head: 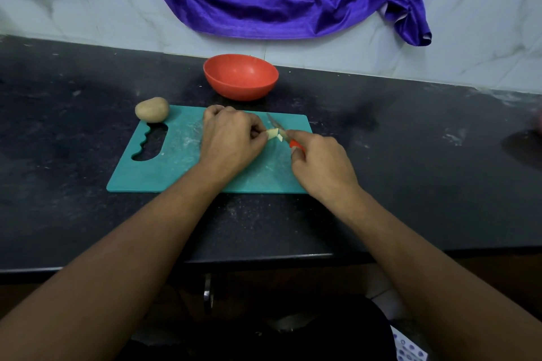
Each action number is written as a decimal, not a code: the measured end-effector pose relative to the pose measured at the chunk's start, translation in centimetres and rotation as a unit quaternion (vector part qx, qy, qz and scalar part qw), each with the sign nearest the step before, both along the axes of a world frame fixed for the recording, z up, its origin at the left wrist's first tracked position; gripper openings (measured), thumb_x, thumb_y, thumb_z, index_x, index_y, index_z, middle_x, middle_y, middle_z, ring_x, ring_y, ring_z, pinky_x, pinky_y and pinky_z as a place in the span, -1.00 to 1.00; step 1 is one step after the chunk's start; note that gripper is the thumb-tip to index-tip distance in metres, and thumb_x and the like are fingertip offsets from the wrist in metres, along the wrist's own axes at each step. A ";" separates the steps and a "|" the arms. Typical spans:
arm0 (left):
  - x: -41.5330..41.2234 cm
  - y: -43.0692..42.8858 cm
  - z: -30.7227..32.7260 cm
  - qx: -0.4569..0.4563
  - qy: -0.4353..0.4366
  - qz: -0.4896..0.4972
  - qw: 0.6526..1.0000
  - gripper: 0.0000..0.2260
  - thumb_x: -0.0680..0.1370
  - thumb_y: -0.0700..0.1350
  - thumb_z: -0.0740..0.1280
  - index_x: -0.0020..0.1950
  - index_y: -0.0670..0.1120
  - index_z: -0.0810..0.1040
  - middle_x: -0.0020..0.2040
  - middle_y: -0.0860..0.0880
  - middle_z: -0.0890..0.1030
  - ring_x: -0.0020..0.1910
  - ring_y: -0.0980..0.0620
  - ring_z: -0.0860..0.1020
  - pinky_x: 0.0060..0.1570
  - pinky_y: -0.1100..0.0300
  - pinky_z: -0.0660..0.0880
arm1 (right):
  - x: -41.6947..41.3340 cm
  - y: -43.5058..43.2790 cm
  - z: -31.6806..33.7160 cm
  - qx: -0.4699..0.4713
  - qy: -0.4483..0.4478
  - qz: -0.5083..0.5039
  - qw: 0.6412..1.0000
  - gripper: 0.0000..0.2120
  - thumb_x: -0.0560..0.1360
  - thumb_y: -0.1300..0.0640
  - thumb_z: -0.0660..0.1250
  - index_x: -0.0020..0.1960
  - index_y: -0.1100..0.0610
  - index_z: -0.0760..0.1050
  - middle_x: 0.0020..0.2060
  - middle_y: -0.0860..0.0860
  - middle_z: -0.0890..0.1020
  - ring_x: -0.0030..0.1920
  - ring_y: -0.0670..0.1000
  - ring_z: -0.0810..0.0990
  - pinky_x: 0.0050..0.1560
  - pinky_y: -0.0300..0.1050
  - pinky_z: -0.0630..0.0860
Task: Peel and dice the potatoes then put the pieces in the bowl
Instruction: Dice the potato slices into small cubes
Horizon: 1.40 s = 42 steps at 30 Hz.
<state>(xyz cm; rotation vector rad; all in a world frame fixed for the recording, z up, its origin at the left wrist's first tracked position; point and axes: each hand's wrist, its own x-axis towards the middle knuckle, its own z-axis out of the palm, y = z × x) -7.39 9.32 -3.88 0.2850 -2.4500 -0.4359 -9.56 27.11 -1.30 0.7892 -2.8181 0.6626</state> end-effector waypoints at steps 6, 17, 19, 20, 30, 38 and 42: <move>-0.1 -0.1 -0.2 0.006 0.005 -0.004 1.000 -0.85 0.51 0.10 0.41 -0.12 0.08 0.72 -0.26 0.12 0.66 -0.08 0.02 0.58 0.30 -0.02 0.27 | 0.8 -0.5 0.0 0.071 0.022 0.002 0.997 -0.53 0.65 0.11 0.16 0.53 -0.15 0.41 -0.08 -0.01 0.67 -0.22 0.03 0.54 -0.20 -0.06 0.49; 0.2 0.1 0.2 0.010 -0.012 -0.001 1.000 -0.88 0.51 0.06 0.40 -0.09 0.09 0.72 -0.22 0.12 0.68 -0.04 0.01 0.58 0.31 -0.02 0.27 | -0.8 0.0 0.5 0.033 0.001 -0.011 0.999 -0.58 0.63 0.11 0.19 0.46 -0.12 0.49 0.09 0.07 0.70 0.04 0.16 0.65 0.03 0.04 0.61; 0.2 0.1 0.3 0.008 -0.010 0.001 1.000 -0.87 0.52 0.08 0.41 -0.09 0.09 0.72 -0.21 0.11 0.68 -0.03 0.00 0.58 0.31 -0.02 0.27 | -0.7 0.2 1.1 -0.006 0.005 -0.010 1.000 -0.58 0.62 0.11 0.20 0.44 -0.12 0.51 0.14 0.05 0.71 0.06 0.16 0.66 0.10 0.10 0.61; 0.1 0.0 0.3 0.007 -0.008 0.002 1.000 -0.86 0.52 0.09 0.41 -0.09 0.09 0.72 -0.21 0.11 0.68 -0.03 0.00 0.58 0.31 -0.01 0.27 | -0.5 0.2 1.4 -0.005 0.015 -0.003 1.000 -0.58 0.62 0.11 0.21 0.44 -0.13 0.51 0.15 0.04 0.70 0.08 0.15 0.66 0.13 0.10 0.61; 0.0 -0.2 0.1 0.001 -0.007 0.007 1.000 -0.80 0.52 0.16 0.40 -0.08 0.07 0.73 -0.20 0.10 0.68 -0.02 0.00 0.58 0.30 -0.02 0.27 | 0.5 -0.3 1.3 0.059 0.046 0.024 0.997 -0.57 0.66 0.09 0.17 0.49 -0.18 0.45 -0.18 -0.05 0.59 -0.29 -0.03 0.47 -0.23 -0.11 0.39; 0.1 -0.1 0.1 0.000 -0.004 0.000 1.000 -0.84 0.53 0.13 0.41 -0.10 0.09 0.71 -0.20 0.10 0.69 -0.02 -0.01 0.58 0.30 -0.03 0.26 | 0.0 -1.9 0.8 0.107 0.059 0.033 0.992 -0.52 0.62 0.14 0.17 0.50 -0.15 0.44 -0.03 0.05 0.67 -0.11 0.09 0.58 -0.16 -0.04 0.42; 0.1 -0.1 0.2 0.011 -0.005 0.005 1.000 -0.86 0.53 0.10 0.41 -0.10 0.08 0.72 -0.23 0.11 0.67 -0.03 0.00 0.58 0.33 -0.01 0.25 | 0.4 -1.3 0.0 0.135 0.069 0.027 0.988 -0.50 0.64 0.14 0.13 0.55 -0.12 0.38 -0.06 0.05 0.65 -0.11 0.14 0.59 -0.19 -0.05 0.36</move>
